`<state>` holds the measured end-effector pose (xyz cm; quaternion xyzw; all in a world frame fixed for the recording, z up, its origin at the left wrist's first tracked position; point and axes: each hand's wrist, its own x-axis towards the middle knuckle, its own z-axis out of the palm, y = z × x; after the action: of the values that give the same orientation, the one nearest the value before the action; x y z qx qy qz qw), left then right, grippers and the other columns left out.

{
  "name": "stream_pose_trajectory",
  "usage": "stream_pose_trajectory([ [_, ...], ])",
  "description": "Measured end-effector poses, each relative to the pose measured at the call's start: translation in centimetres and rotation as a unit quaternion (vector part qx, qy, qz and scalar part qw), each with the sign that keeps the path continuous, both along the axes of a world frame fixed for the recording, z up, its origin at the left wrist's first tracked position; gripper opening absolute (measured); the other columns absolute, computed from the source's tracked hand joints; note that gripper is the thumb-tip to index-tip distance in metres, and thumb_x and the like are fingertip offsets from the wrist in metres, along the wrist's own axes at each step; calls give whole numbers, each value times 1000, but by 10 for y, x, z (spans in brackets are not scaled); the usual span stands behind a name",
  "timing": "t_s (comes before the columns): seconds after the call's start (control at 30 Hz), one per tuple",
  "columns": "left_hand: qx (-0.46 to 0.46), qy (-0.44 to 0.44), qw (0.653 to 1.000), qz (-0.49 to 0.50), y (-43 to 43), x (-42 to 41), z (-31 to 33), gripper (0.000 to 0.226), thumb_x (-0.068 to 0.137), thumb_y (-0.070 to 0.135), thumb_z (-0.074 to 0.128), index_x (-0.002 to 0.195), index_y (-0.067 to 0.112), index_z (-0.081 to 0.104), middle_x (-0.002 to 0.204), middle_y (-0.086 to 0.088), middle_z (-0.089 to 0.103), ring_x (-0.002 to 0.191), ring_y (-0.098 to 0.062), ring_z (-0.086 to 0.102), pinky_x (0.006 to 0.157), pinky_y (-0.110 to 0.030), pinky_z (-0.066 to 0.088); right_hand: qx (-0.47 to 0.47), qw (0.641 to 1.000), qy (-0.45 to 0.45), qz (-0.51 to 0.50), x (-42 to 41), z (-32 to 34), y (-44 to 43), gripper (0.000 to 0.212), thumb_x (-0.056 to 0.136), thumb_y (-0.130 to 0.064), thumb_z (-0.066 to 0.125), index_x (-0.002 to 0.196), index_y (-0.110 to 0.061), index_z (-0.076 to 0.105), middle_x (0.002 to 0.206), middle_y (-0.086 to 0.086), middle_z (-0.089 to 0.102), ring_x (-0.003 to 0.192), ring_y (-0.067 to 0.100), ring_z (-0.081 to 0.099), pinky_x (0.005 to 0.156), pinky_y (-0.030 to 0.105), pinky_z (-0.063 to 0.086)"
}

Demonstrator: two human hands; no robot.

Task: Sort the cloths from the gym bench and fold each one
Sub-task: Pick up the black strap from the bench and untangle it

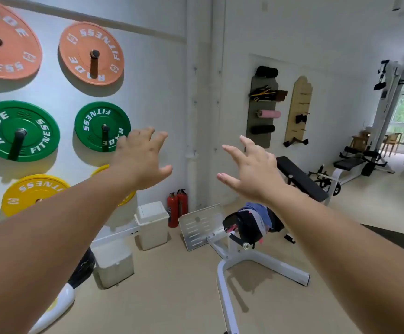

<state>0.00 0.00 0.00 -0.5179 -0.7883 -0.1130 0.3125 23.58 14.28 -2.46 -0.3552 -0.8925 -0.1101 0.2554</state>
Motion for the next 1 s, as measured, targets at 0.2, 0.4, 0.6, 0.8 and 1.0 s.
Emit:
stream_pose_trajectory([
  [0.2, -47, -9, 999, -12, 90, -66, -39, 85, 83, 67, 52, 154, 29, 25, 157, -7, 32, 140, -31, 34, 111, -50, 35, -28, 999, -29, -32, -58, -43, 83, 74, 89, -75, 40, 154, -44, 21, 166, 8, 10, 148, 29, 22, 118, 54, 21],
  [0.4, -71, -51, 995, -42, 192, -146, -61, 83, 82, 65, 54, 152, 29, 29, 153, -6, 37, 136, -32, 39, 108, -50, 38, -69, 995, -39, -66, -133, -62, 170, 74, 89, -75, 41, 154, -44, 22, 166, 8, 13, 147, 31, 25, 117, 55, 24],
  [0.6, -125, -68, 987, -75, 289, -188, -90, 81, 82, 65, 56, 150, 28, 32, 148, -8, 41, 132, -35, 41, 105, -50, 40, -125, 985, -70, -93, -168, -98, 246, 73, 90, -73, 42, 153, -42, 23, 165, 8, 13, 145, 33, 29, 113, 55, 28],
  [0.8, -174, -103, 973, -110, 398, -185, -143, 80, 81, 62, 58, 149, 27, 34, 146, -9, 43, 130, -36, 42, 102, -50, 41, -199, 970, -92, -100, -159, -156, 340, 72, 89, -71, 49, 152, -42, 27, 165, 6, 16, 145, 34, 28, 113, 54, 28],
  [1.0, -220, -152, 958, -101, 505, -150, -208, 78, 82, 60, 60, 148, 27, 35, 146, -7, 43, 130, -35, 42, 102, -50, 41, -273, 954, -95, -78, -132, -213, 461, 69, 89, -67, 54, 149, -39, 35, 164, 4, 19, 145, 33, 29, 112, 52, 33],
])
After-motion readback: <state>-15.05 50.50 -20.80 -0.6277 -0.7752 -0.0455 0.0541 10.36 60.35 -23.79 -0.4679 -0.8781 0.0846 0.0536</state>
